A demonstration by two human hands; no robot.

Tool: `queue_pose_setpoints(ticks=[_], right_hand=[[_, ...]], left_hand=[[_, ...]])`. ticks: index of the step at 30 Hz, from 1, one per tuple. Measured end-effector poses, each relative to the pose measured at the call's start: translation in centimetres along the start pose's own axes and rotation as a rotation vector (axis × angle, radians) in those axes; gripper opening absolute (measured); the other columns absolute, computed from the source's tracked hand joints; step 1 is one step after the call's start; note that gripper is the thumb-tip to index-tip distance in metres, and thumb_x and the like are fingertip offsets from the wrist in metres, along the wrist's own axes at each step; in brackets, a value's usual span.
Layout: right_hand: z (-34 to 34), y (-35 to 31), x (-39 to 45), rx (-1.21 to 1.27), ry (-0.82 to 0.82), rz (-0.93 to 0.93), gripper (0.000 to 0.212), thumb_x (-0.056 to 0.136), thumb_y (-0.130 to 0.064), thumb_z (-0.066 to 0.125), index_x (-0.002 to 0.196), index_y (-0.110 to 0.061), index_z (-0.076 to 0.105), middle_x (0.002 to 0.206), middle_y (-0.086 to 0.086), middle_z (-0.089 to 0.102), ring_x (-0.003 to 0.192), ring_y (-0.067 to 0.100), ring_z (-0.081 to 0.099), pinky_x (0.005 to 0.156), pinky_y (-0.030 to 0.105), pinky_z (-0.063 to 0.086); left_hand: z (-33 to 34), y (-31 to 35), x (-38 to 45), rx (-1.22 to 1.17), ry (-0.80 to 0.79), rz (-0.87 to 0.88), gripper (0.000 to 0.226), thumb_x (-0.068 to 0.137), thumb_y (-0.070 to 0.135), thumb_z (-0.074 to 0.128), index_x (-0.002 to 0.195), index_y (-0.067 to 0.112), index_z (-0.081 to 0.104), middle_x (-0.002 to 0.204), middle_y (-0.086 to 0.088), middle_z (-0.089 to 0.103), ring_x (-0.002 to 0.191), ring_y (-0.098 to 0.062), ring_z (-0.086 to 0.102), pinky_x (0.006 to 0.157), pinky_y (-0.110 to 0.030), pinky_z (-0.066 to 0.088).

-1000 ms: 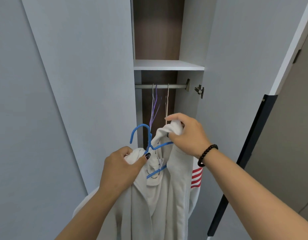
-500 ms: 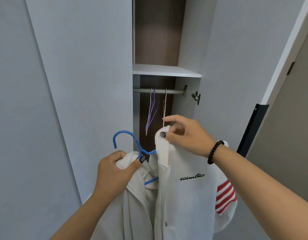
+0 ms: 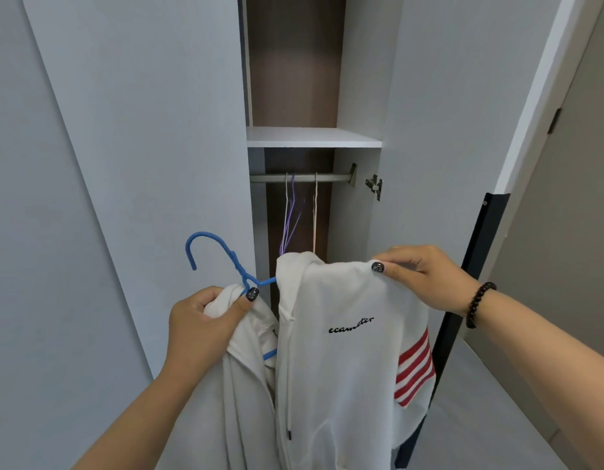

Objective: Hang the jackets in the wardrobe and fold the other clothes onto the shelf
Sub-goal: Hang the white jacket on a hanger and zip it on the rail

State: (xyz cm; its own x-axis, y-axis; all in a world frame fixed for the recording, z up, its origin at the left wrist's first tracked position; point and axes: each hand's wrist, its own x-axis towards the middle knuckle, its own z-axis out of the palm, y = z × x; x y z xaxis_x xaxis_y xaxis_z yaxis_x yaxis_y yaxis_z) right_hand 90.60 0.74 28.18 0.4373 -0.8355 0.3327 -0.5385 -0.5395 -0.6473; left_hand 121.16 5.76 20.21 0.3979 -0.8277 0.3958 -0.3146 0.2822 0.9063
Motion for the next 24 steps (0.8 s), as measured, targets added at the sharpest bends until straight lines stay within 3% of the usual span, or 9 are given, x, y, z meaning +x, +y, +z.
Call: queue_pose_setpoints(ticks=[4, 6, 9, 13, 20, 24], right_hand=[[0.6, 0.1, -0.7, -0.056, -0.031, -0.001, 0.017, 0.09, -0.03, 0.056, 0.095, -0.037, 0.071, 0.087, -0.021, 0.067, 0.087, -0.007, 0.061, 0.077, 0.007, 0.045], [1.0, 0.2, -0.9, -0.102, -0.041, -0.014, 0.019, 0.092, -0.028, 0.055, 0.1, -0.03, 0.073, 0.087, -0.021, 0.066, 0.086, -0.007, 0.06, 0.076, 0.008, 0.046], [1.7, 0.2, -1.3, -0.166, -0.067, -0.042, 0.026, 0.093, -0.033, 0.052, 0.105, -0.023, 0.073, 0.088, -0.009, 0.068, 0.085, 0.003, 0.06, 0.077, 0.019, 0.05], [2.9, -0.1, -1.6, -0.243, -0.123, -0.093, 0.03, 0.097, -0.031, 0.049, 0.102, -0.011, 0.071, 0.092, 0.006, 0.067, 0.085, 0.016, 0.06, 0.08, 0.035, 0.05], [4.0, -1.5, -1.9, -0.4, -0.121, -0.152, 0.024, 0.1, -0.036, 0.038, 0.099, -0.02, 0.056, 0.089, -0.01, 0.056, 0.078, 0.008, 0.052, 0.072, 0.031, 0.047], [2.8, -1.1, -2.5, -0.401, -0.142, -0.142, 0.018, 0.095, -0.046, 0.041, 0.095, -0.029, 0.047, 0.08, -0.016, 0.051, 0.071, 0.003, 0.049, 0.061, 0.022, 0.04]], left_hand=[[0.5, 0.4, 0.3, 0.069, -0.058, 0.06, 0.018, 0.066, 0.048, 0.076, 0.069, 0.031, 0.071, 0.067, 0.016, 0.068, 0.064, 0.001, 0.06, 0.058, -0.012, 0.044], [0.9, 0.6, 0.2, 0.082, -0.085, 0.076, 0.025, 0.064, 0.052, 0.073, 0.072, 0.029, 0.072, 0.068, 0.015, 0.069, 0.066, -0.003, 0.06, 0.06, -0.015, 0.045], [1.4, 0.7, -0.4, 0.081, -0.108, 0.075, 0.029, 0.061, 0.055, 0.07, 0.073, 0.028, 0.072, 0.068, 0.015, 0.069, 0.067, -0.006, 0.061, 0.062, -0.02, 0.045], [2.3, 0.8, -1.1, 0.106, -0.139, 0.06, 0.026, 0.06, 0.057, 0.069, 0.07, 0.033, 0.069, 0.067, 0.016, 0.068, 0.066, -0.001, 0.06, 0.06, -0.014, 0.041], [4.7, 2.0, -2.0, 0.158, -0.23, 0.111, 0.027, 0.062, 0.059, 0.067, 0.076, 0.036, 0.067, 0.071, 0.023, 0.066, 0.077, 0.005, 0.059, 0.059, -0.003, 0.043], [5.6, 2.5, -1.6, 0.207, -0.222, 0.127, 0.02, 0.068, 0.048, 0.078, 0.077, 0.032, 0.069, 0.069, 0.023, 0.065, 0.075, 0.004, 0.06, 0.058, -0.002, 0.042]])
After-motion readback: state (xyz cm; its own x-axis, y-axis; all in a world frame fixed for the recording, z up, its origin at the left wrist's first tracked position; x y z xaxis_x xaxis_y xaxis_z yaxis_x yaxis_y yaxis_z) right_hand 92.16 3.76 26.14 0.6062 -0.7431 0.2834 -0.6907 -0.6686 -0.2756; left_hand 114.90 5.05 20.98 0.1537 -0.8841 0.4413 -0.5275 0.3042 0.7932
